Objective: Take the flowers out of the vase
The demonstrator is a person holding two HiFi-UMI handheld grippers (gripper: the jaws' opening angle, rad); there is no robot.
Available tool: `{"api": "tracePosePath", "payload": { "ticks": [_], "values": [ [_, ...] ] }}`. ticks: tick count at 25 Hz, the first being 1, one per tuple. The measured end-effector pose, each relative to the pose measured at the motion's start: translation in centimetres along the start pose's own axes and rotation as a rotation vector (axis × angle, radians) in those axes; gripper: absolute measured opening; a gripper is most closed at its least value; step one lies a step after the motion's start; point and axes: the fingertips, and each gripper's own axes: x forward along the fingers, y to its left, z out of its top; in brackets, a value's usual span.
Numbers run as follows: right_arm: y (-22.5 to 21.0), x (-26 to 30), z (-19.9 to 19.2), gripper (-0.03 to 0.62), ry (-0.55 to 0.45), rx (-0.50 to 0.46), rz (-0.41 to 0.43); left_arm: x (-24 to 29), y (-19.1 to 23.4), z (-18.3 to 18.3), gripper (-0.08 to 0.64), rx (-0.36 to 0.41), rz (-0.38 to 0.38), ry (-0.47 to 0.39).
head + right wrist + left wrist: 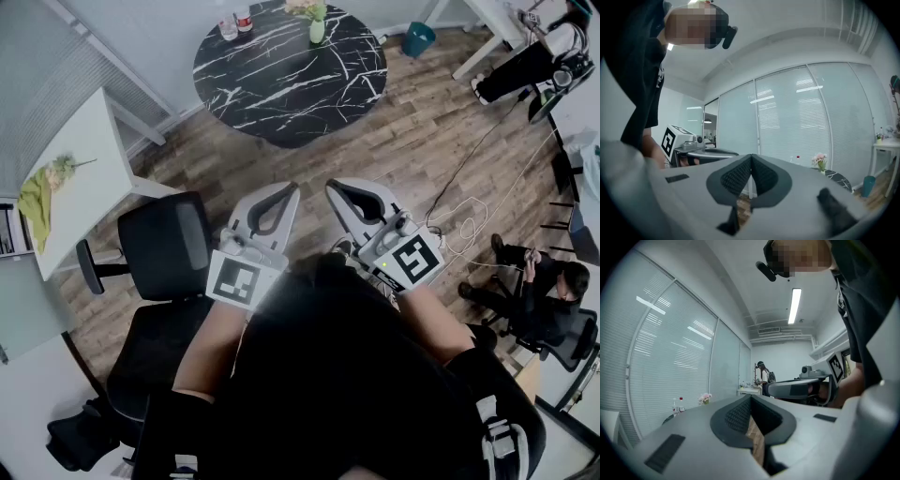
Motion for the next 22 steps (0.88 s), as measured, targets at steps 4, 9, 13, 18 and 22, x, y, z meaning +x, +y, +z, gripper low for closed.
{"api": "tracePosePath", "payload": {
  "ticks": [4, 9, 13, 18, 22],
  "values": [
    [-0.6, -0.2, -0.1, 0.018, 0.005, 0.002, 0.0, 0.6, -0.2, 0.1, 0.011, 0.009, -0.005, 0.005],
    [-1.0, -0.6, -0.1, 0.018, -0.004, 0.034, 0.026, 1.4, -0.5, 0.3, 0.011, 0.004, -0.004, 0.004],
    [-1.7, -1.0, 0.1, 0.02, -0.018, 0.048, 0.038, 2.3, -0.9, 0.1, 0.011, -0.004, -0.005, 0.008],
    [-3.3, -2.1, 0.1, 0.02, -0.011, 0.029, 0.026, 4.0, -2.1, 0.4, 0.011, 0.003, -0.015, 0.004],
    [-4.8, -3.3, -0.3, 0.02, 0.005, 0.028, 0.015, 5.5, -3.3, 0.5, 0.011, -0.004, -0.022, 0.009]
  ]
}}
